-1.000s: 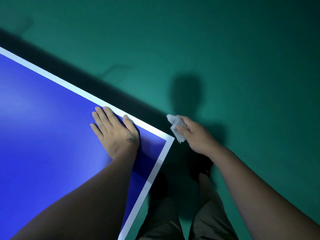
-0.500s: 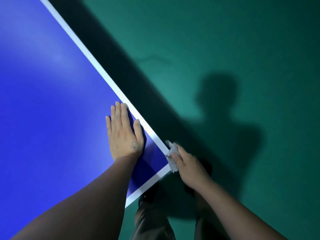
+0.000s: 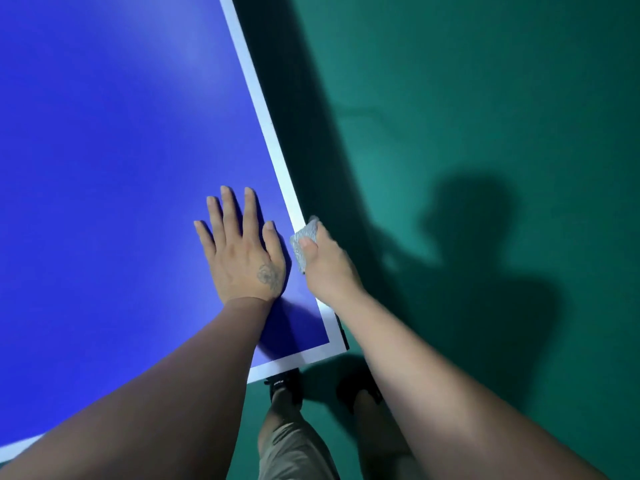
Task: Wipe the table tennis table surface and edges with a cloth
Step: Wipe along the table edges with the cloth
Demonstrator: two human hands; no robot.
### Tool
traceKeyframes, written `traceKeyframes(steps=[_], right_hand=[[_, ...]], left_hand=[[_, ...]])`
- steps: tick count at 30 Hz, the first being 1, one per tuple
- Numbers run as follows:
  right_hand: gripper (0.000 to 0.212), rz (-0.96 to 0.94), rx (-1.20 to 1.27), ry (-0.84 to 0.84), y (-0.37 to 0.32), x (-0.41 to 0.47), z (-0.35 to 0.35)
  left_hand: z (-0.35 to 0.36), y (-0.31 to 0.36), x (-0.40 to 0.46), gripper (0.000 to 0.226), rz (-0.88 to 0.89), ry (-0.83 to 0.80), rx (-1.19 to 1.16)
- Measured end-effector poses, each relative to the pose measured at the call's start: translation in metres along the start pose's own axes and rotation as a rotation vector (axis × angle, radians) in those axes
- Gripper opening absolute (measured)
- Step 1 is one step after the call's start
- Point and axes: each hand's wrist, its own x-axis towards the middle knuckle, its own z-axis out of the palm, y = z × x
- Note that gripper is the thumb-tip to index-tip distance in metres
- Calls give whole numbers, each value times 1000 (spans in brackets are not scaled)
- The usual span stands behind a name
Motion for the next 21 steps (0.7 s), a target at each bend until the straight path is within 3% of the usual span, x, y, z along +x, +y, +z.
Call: traceKeyframes(steps=[9, 21], right_hand=[[59, 35, -67, -28, 53, -76, 10], [56, 17, -70, 25, -31, 27, -5]], left_hand=[[-4, -1, 1, 64, 6, -34, 23], [-4, -3, 3, 62, 28, -43, 34]])
